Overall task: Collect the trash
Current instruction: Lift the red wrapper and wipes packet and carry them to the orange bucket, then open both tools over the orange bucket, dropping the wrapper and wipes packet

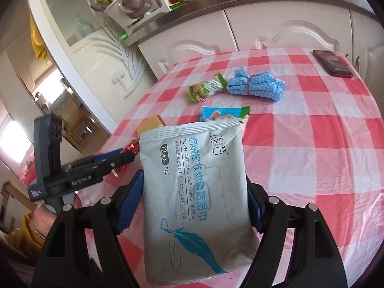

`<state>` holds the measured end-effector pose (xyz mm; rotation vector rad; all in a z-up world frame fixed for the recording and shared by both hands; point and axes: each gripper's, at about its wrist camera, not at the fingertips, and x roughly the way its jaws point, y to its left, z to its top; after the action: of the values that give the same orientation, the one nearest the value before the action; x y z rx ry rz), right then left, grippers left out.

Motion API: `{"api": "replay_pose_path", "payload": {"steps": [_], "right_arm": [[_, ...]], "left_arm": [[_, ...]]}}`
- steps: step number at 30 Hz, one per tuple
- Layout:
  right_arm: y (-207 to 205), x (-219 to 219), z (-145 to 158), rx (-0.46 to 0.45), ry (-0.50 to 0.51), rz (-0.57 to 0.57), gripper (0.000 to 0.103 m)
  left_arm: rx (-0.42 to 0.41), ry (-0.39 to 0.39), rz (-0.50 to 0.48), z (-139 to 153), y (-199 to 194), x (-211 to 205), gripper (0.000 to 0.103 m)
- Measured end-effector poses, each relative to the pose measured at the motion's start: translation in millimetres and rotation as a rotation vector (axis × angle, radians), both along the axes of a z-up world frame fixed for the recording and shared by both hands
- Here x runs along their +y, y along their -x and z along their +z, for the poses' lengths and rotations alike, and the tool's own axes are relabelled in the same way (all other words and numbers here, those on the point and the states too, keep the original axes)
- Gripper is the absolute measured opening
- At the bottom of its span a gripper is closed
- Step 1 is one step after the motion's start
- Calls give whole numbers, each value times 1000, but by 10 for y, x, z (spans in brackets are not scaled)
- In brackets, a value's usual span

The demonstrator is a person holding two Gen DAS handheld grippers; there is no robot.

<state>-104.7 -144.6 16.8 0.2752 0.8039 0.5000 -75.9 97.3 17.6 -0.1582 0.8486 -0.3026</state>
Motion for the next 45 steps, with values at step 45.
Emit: {"api": "replay_pose_path", "payload": {"steps": [45], "right_arm": [[-613, 3652, 55, 84, 121, 646, 77]], "left_arm": [[157, 47, 556, -785, 751, 2520, 45]]}}
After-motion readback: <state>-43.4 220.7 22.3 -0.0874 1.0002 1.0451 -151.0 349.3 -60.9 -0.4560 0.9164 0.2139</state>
